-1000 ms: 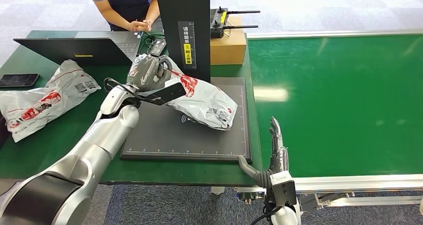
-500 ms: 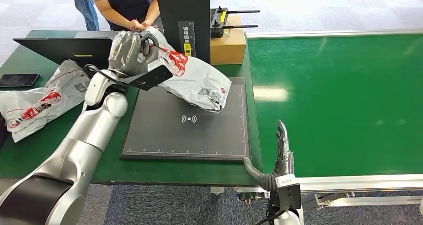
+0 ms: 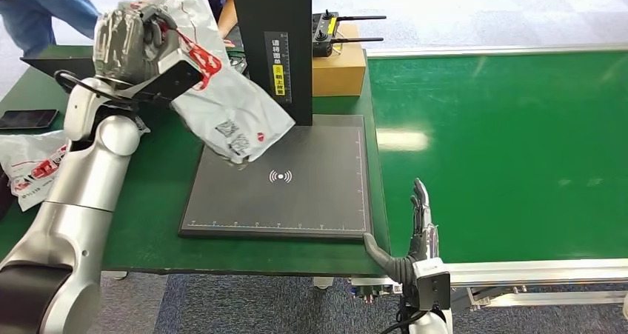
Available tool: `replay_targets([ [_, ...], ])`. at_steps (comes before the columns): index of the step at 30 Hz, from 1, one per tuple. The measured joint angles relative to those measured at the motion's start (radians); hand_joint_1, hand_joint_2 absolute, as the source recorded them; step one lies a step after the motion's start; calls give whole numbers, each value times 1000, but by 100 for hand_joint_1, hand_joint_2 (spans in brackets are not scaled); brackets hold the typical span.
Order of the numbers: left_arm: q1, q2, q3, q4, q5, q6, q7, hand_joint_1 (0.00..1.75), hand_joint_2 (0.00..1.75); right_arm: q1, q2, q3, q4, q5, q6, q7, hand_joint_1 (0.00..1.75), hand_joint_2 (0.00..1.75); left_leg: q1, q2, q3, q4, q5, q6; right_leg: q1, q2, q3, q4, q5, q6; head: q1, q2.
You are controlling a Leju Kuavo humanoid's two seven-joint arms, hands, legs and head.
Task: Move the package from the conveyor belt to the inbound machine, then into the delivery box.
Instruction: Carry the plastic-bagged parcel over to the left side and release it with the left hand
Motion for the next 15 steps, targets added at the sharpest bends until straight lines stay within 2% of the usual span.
replay_targets([
  [8, -36, 74, 38, -19, -56, -25, 72, 175, 175, -3, 0, -5, 0, 1, 15, 0, 0, 175, 0, 0, 0, 0, 0, 0, 0, 1, 0, 0, 0, 0, 0, 0],
  [15, -88, 127, 82, 35, -113, -18, 132, 175, 175, -16, 3, -8, 10, 0, 25, 0, 0, 175, 0, 0, 0, 0, 0, 0, 0, 0, 0, 0, 0, 0, 0, 0],
])
